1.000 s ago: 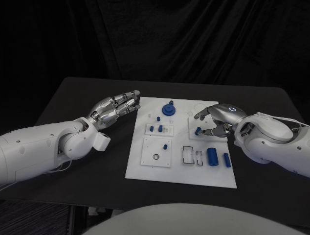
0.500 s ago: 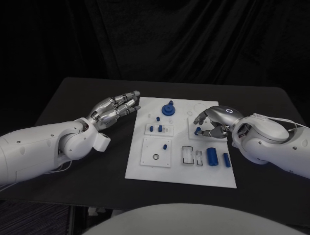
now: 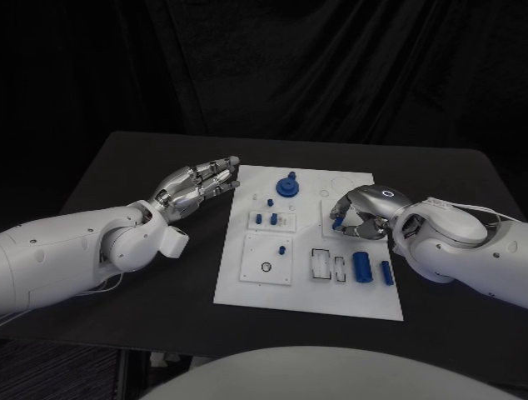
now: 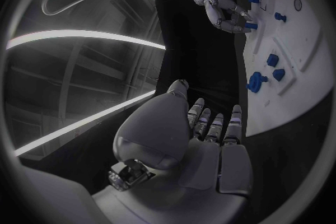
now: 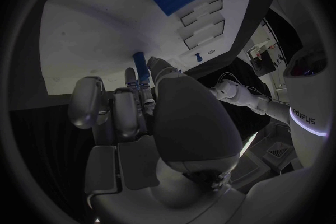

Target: Assemble the parts on the task board

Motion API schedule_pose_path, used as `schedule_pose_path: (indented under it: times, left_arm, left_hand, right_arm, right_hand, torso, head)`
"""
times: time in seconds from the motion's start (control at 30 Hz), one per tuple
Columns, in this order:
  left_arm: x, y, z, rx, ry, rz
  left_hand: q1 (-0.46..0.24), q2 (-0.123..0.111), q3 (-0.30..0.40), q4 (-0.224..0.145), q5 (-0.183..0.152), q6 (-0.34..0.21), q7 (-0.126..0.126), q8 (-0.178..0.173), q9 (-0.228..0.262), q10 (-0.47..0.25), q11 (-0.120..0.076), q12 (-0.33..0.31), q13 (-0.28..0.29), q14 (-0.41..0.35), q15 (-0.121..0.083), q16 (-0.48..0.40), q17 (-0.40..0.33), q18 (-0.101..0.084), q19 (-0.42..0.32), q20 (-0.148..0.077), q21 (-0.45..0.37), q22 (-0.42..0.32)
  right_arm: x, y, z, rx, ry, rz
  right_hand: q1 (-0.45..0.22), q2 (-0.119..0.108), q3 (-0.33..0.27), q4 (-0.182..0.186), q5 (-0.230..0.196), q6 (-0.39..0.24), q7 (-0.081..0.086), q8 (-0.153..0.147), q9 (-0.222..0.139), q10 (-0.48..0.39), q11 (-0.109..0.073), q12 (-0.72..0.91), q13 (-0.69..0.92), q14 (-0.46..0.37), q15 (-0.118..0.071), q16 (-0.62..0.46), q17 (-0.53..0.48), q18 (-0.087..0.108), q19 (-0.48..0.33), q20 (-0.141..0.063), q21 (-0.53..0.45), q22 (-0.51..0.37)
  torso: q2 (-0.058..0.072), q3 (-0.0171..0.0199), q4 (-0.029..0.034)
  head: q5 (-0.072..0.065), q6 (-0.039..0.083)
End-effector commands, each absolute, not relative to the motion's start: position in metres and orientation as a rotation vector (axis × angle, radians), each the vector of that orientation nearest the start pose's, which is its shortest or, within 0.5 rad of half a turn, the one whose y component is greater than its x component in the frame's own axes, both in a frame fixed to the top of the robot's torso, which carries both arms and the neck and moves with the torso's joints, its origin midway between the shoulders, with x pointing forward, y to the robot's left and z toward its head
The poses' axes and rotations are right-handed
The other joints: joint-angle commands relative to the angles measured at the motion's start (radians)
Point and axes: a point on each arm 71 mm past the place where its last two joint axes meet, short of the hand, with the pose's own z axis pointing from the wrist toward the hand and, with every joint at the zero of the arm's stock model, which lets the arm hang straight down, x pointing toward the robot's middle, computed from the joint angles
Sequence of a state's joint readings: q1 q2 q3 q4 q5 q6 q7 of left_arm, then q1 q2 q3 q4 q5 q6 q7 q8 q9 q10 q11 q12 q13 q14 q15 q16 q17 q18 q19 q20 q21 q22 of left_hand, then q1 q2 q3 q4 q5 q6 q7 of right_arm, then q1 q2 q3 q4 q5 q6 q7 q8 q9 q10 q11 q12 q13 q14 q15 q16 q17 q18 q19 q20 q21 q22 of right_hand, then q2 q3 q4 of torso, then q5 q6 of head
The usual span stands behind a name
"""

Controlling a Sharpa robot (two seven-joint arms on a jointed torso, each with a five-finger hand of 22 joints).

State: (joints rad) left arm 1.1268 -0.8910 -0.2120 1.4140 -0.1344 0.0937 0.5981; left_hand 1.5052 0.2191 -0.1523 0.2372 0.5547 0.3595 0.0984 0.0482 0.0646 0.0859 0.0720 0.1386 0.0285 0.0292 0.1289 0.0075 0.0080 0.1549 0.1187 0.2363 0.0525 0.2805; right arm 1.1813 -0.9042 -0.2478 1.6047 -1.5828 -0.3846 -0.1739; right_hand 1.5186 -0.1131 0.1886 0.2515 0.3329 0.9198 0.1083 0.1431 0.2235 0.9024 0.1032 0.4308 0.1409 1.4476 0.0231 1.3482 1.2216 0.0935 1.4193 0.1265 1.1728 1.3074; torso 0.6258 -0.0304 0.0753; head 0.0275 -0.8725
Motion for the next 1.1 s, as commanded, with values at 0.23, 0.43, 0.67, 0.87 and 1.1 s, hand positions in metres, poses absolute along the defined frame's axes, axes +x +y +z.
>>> schedule_pose_path:
  times: [0.23,0.43,0.67,0.87,1.1]
  left_arm:
    - [0.452,0.247,-0.263,-0.948,1.615,-1.764]
    - [0.452,0.246,-0.263,-0.949,1.618,-1.767]
    - [0.451,0.246,-0.264,-0.950,1.622,-1.769]
    - [0.451,0.247,-0.264,-0.952,1.625,-1.766]
    - [0.451,0.246,-0.264,-0.953,1.628,-1.767]
  left_hand:
    - [0.008,-0.004,0.012,-0.004,0.001,0.011,0.007,0.006,0.003,0.010,0.015,0.021,0.004,0.000,0.005,0.004,0.001,0.023,0.004,0.007,0.009,0.003]
    - [0.008,-0.004,0.013,-0.004,0.001,0.010,0.007,0.006,0.002,0.012,0.017,0.022,0.004,0.000,0.004,0.004,0.001,0.023,0.004,0.008,0.009,0.002]
    - [0.008,-0.003,0.015,-0.005,0.001,0.008,0.008,0.005,0.002,0.012,0.019,0.022,0.004,-0.001,0.003,0.004,0.001,0.024,0.003,0.008,0.008,-0.001]
    - [0.009,-0.003,0.016,-0.005,0.001,0.009,0.009,0.005,0.002,0.012,0.020,0.023,0.004,-0.001,0.003,0.004,0.001,0.024,0.003,0.008,0.008,-0.001]
    - [0.009,-0.003,0.017,-0.006,0.000,0.008,0.010,0.005,0.002,0.012,0.021,0.023,0.004,-0.001,0.002,0.004,0.001,0.024,0.003,0.008,0.008,-0.001]
  right_arm:
    - [0.431,-0.210,-0.254,-0.285,1.756,0.559]
    - [0.431,-0.209,-0.252,-0.275,1.725,0.572]
    - [0.429,-0.210,-0.248,-0.260,1.695,0.584]
    - [0.424,-0.210,-0.237,-0.247,1.660,0.604]
    - [0.415,-0.199,-0.210,-0.265,1.624,0.650]
  right_hand:
    - [0.015,-0.004,0.026,0.001,-0.018,0.029,0.004,0.006,0.012,0.054,-0.013,-0.011,-0.004,0.024,-0.012,0.026,0.031,-0.022,0.024,-0.010,0.042,0.170]
    - [0.064,0.020,0.059,-0.028,-0.036,0.090,0.017,0.037,0.038,0.094,-0.028,-0.017,-0.006,0.032,-0.025,0.034,0.043,-0.026,0.033,-0.021,0.067,0.176]
    - [0.115,0.037,0.111,-0.076,-0.119,0.116,0.025,0.052,0.075,0.145,-0.034,-0.035,-0.011,0.037,-0.031,0.036,0.048,-0.028,0.037,-0.030,0.081,0.178]
    - [0.117,0.032,0.120,-0.083,-0.120,0.118,0.026,0.051,0.081,0.156,-0.034,-0.038,-0.011,0.037,-0.031,0.035,0.047,-0.029,0.037,-0.031,0.084,0.179]
    - [0.114,0.024,0.125,-0.085,-0.118,0.119,0.025,0.050,0.085,0.167,-0.035,-0.040,-0.010,0.036,-0.032,0.033,0.045,-0.028,0.037,-0.032,0.084,0.178]
  torso:
    - [0.000,0.0006,-0.0007]
    - [0.000,-0.0001,-0.0006]
    - [0.000,0.0001,-0.0002]
    - [-0.001,-0.0004,0.0003]
    - [-0.002,-0.0010,0.0006]
  head:
    - [0.000,0.000]
    - [0.001,0.000]
    - [0.005,0.000]
    - [0.007,0.000]
    - [0.011,0.000]
